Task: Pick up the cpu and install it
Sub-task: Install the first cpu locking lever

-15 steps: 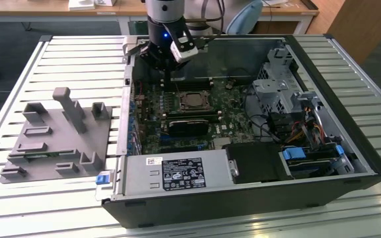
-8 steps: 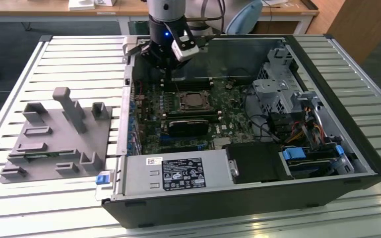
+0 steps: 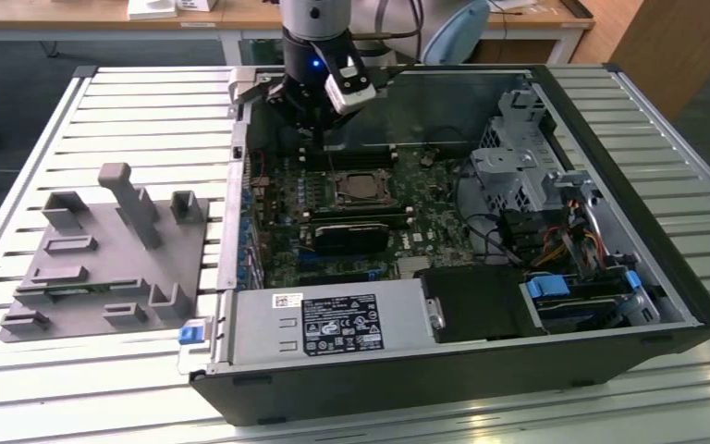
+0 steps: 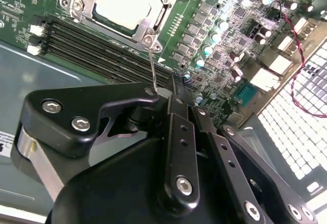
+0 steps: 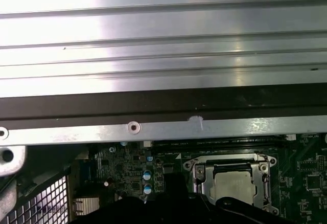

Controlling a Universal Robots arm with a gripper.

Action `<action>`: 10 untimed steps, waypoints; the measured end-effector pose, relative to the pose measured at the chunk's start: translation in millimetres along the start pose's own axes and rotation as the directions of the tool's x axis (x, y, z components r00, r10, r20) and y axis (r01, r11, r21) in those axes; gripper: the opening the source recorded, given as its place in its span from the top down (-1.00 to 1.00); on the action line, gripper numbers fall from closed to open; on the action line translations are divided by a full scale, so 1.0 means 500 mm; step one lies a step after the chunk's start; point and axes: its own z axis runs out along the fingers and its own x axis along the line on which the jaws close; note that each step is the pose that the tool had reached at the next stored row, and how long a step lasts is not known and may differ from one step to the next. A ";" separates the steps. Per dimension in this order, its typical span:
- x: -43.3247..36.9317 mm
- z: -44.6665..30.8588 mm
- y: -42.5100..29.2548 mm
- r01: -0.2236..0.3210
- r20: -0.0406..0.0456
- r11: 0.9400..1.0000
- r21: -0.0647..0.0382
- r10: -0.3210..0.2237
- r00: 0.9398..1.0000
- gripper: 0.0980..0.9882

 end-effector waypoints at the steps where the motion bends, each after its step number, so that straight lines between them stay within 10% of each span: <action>1: -0.001 0.000 0.000 0.000 0.000 1.000 0.000 0.000 1.000 0.98; 10: -0.011 0.000 0.001 0.000 0.000 1.000 0.000 0.000 1.000 0.98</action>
